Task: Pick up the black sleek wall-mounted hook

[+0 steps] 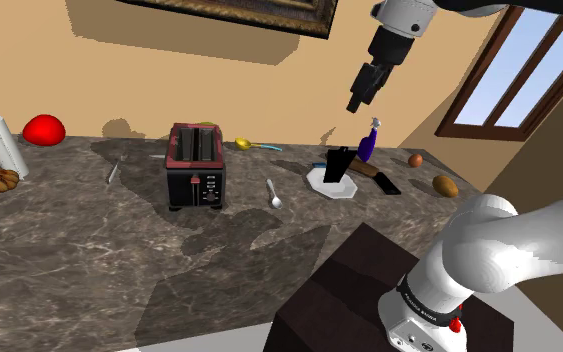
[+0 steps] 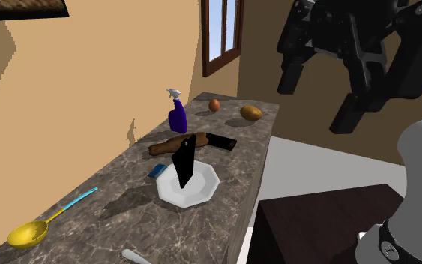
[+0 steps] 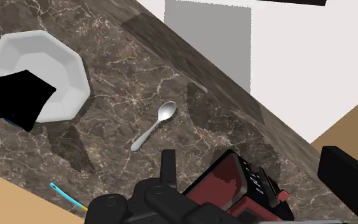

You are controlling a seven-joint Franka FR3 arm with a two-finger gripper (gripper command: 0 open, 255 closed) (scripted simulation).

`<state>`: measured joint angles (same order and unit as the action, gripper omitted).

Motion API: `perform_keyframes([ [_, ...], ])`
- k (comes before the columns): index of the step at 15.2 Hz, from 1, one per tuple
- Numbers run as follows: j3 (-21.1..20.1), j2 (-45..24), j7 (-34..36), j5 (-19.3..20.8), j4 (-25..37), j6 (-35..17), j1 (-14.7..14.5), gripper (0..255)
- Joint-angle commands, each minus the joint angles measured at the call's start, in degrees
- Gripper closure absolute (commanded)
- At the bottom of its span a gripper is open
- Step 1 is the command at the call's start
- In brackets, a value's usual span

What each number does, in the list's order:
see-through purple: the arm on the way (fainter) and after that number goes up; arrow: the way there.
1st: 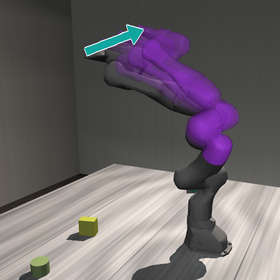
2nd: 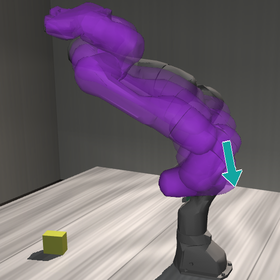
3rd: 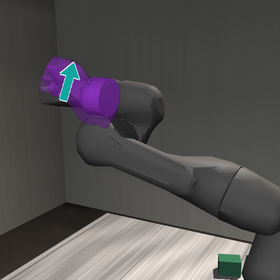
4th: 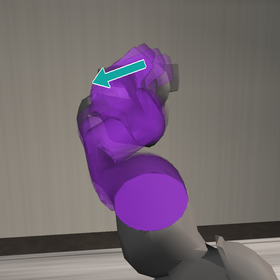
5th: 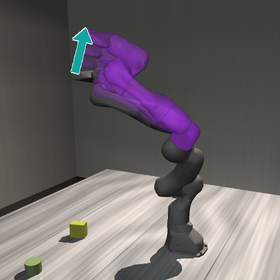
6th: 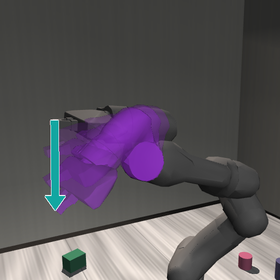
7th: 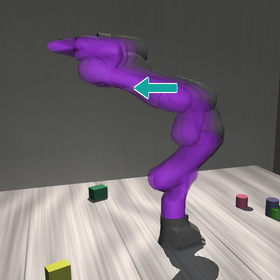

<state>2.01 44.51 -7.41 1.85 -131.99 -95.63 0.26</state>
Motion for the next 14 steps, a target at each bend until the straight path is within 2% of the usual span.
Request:
perform_keyframes([
  [1, 0.0, 0.0, 0.0, 0.0, 0.0, 0.0, 0.0, 0],
  [8, 9.72, -1.55, -15.86, 5.42, -5.92, -6.8, -0.01, 0],
  [14, 18.58, -7.27, -29.5, 9.4, -7.17, -13.57, -0.48, 0],
])
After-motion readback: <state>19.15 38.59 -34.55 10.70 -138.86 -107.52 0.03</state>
